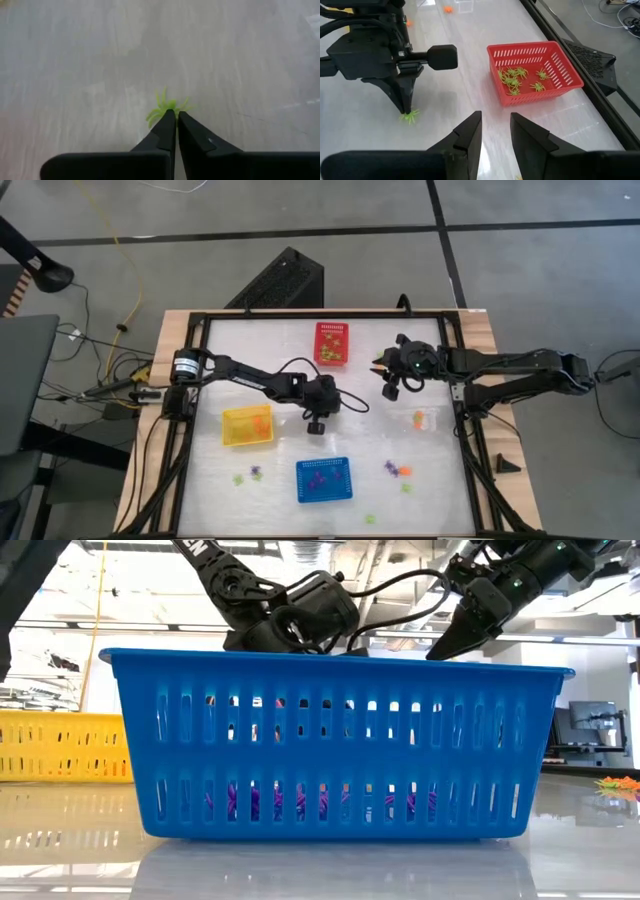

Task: Sort Halloween decoration
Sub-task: Put the green spider toy into the red basket, then put the orange spider toy into the yellow basket

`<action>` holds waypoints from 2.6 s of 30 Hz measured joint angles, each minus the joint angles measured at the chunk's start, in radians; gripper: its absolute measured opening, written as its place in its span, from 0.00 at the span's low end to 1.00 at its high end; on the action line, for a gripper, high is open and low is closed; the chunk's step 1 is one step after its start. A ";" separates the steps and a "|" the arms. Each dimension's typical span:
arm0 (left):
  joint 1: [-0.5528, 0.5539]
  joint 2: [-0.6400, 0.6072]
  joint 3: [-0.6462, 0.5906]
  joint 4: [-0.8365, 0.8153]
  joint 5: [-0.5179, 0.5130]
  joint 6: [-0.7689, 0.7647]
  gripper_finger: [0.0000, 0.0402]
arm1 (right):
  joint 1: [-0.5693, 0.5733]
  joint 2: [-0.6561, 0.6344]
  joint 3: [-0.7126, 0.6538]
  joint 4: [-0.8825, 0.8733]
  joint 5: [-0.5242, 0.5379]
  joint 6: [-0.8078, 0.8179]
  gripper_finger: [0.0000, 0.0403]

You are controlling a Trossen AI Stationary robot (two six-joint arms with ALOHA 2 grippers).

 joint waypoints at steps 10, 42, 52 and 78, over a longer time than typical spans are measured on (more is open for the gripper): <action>0.005 -0.109 0.050 0.000 0.004 0.063 0.00 | 0.000 0.000 0.000 -0.001 0.000 0.000 0.33; 0.293 -0.217 0.049 -0.032 -0.182 -0.042 0.35 | 0.000 0.000 0.000 0.000 0.001 -0.024 0.33; 0.248 -0.485 0.044 -0.730 -0.175 -0.221 0.38 | 0.001 0.000 0.000 -0.005 0.001 -0.011 0.33; 0.057 -0.648 -0.436 -0.591 -0.067 -0.460 0.37 | 0.108 0.000 0.000 0.039 0.001 0.110 0.33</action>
